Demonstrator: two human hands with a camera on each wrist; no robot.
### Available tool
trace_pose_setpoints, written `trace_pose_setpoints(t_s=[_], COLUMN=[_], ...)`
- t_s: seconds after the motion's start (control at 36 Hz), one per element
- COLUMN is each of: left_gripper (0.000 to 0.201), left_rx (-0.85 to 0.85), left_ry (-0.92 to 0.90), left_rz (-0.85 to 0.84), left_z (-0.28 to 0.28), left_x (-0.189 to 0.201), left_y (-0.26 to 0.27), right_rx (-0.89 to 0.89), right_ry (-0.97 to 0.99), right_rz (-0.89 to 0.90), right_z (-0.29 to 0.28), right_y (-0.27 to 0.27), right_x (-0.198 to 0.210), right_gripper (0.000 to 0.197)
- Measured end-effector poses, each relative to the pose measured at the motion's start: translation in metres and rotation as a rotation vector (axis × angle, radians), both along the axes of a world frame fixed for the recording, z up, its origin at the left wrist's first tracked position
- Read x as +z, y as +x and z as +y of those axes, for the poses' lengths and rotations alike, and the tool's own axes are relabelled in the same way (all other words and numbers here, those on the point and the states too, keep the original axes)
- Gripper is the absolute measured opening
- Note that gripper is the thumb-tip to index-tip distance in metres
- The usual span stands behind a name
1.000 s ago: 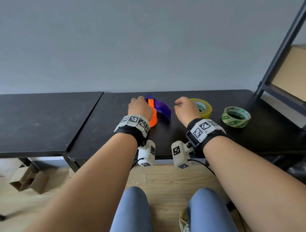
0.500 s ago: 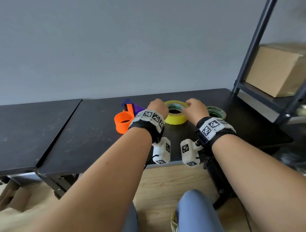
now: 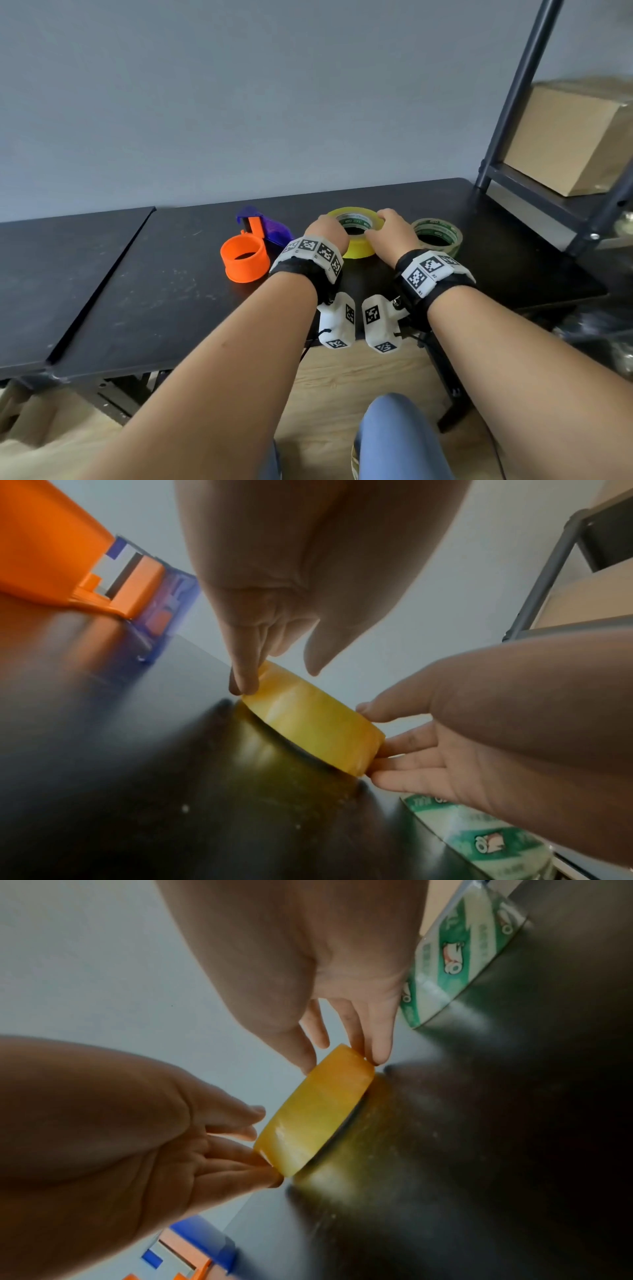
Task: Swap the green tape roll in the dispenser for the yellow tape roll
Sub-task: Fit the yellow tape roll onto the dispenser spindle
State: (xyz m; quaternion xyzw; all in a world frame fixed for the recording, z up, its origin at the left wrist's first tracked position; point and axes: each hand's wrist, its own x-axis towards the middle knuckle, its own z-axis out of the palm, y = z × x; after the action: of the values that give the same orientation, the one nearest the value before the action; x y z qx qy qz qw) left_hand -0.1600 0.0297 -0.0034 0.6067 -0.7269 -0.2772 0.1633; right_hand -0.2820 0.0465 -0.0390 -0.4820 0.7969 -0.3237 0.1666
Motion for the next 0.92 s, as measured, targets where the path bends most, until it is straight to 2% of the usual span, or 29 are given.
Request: trace_pose_setpoints(t_s=[0.14,0.25,0.47,0.64,0.92], left_gripper=[0.034,0.032,0.04,0.039,0.036], left_rx=[-0.021,0.032,0.164,0.245,0.332], left_ry=[-0.087,-0.151,-0.233,-0.26,-0.275], left_rz=[-0.05,-0.049,0.099,0.152,0.138], left_z=[-0.001,0.001,0.011,0.017,0.01], left_x=[0.008,0.025,0.049,0.052,0.044], left_y=[0.005,0.013,0.052,0.098,0.164], right_rx=[0.011,0.013,0.069,0.158,0.274], right_ry=[-0.036,-0.11,-0.247,-0.28,-0.264], right_rz=[0.002,-0.016,0.011,0.01,-0.022], right_z=[0.004,0.01,0.019,0.021,0.013], right_y=[0.007,0.014,0.047,0.089,0.15], right_x=[0.01,0.026,0.056,0.064,0.061], right_gripper=[0.048,0.043,0.047,0.048,0.046])
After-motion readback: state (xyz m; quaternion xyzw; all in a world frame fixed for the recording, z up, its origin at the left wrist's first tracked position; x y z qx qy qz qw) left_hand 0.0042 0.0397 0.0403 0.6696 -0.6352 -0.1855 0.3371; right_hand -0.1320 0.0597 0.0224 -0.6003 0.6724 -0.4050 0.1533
